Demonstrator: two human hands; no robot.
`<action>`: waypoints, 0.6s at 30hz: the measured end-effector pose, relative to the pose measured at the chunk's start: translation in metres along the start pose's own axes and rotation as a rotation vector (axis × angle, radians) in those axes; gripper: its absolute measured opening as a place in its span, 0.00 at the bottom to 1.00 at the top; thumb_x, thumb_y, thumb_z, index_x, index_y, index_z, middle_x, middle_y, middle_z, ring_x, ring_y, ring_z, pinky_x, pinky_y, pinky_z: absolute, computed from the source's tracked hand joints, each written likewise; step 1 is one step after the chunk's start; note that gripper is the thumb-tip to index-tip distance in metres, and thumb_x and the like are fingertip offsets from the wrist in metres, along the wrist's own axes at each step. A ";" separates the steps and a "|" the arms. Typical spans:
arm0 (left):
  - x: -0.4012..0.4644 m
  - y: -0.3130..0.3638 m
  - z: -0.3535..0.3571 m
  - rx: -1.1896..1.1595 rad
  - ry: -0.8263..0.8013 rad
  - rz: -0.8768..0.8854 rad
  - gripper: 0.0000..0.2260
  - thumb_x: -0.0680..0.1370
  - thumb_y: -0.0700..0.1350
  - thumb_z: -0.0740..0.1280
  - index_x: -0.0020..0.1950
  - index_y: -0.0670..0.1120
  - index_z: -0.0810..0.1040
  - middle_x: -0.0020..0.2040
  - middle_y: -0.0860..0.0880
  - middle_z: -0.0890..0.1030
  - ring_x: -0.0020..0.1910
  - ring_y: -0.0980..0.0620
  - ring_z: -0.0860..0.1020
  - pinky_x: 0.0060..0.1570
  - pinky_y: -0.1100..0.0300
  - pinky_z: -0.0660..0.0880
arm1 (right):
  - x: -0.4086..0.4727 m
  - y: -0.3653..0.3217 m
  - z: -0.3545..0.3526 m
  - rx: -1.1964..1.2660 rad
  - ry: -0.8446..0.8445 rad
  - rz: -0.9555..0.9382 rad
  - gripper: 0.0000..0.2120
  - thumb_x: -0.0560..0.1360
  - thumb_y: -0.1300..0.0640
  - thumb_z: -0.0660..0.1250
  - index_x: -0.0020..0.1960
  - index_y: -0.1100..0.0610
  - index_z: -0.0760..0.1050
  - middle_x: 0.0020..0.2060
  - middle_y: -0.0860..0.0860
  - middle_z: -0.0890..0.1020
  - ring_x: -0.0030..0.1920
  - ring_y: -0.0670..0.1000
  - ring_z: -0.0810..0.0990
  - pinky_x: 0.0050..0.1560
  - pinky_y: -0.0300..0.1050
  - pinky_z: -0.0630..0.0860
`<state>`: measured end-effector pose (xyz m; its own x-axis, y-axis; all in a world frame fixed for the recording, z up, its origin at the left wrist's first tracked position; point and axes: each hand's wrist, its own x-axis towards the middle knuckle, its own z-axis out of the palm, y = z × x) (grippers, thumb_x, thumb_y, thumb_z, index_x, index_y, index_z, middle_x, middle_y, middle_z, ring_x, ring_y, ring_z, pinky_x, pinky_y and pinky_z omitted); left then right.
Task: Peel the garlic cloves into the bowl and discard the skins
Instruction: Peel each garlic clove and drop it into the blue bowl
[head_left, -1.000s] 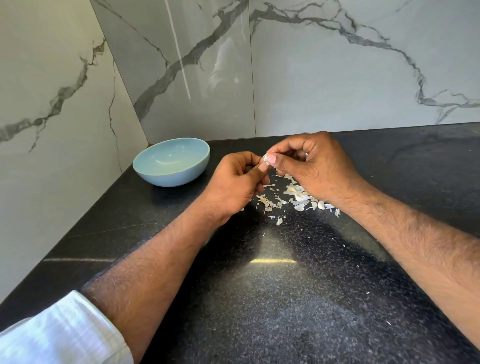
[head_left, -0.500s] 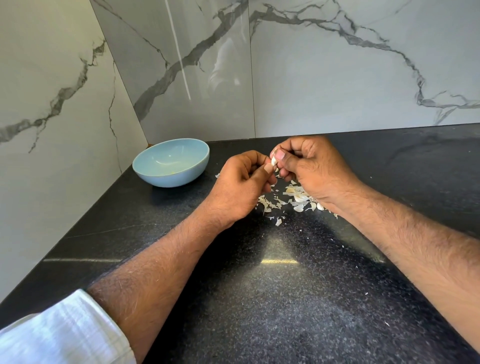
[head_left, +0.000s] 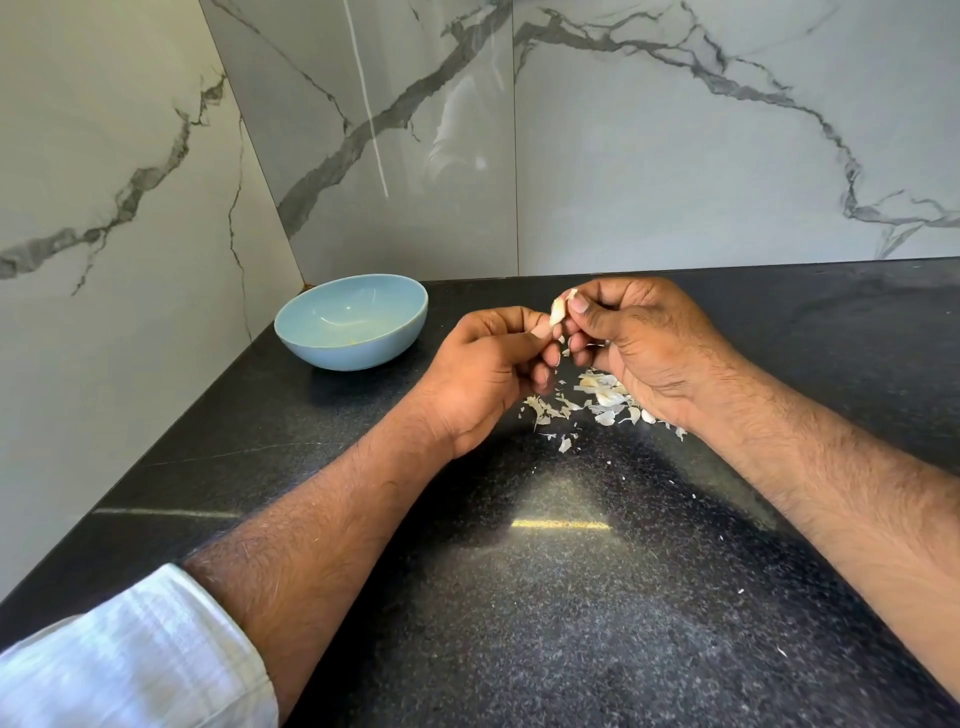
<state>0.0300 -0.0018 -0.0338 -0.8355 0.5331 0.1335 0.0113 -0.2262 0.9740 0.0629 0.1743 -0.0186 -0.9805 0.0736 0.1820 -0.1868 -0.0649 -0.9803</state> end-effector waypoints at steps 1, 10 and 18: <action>0.000 0.001 0.000 -0.045 -0.006 -0.015 0.09 0.85 0.33 0.62 0.48 0.38 0.80 0.37 0.44 0.77 0.32 0.53 0.72 0.37 0.57 0.73 | 0.000 0.000 0.000 -0.013 0.003 -0.003 0.06 0.82 0.65 0.67 0.49 0.63 0.83 0.37 0.55 0.82 0.36 0.48 0.78 0.38 0.43 0.77; 0.003 0.002 -0.005 -0.044 0.056 -0.037 0.09 0.84 0.34 0.64 0.47 0.40 0.81 0.36 0.44 0.78 0.31 0.52 0.72 0.37 0.56 0.74 | 0.001 -0.005 -0.015 -0.342 0.217 -0.125 0.15 0.65 0.74 0.75 0.33 0.54 0.82 0.32 0.50 0.84 0.31 0.51 0.77 0.33 0.45 0.74; 0.007 -0.005 -0.007 0.221 0.190 0.047 0.10 0.84 0.38 0.67 0.43 0.42 0.82 0.34 0.46 0.80 0.30 0.52 0.72 0.38 0.55 0.72 | -0.005 -0.005 -0.006 -0.528 0.034 -0.198 0.03 0.79 0.52 0.74 0.47 0.49 0.87 0.39 0.44 0.88 0.37 0.45 0.85 0.37 0.34 0.77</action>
<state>0.0203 -0.0029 -0.0391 -0.9188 0.3593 0.1633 0.1546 -0.0530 0.9866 0.0688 0.1799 -0.0148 -0.9257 0.0665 0.3724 -0.3030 0.4595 -0.8349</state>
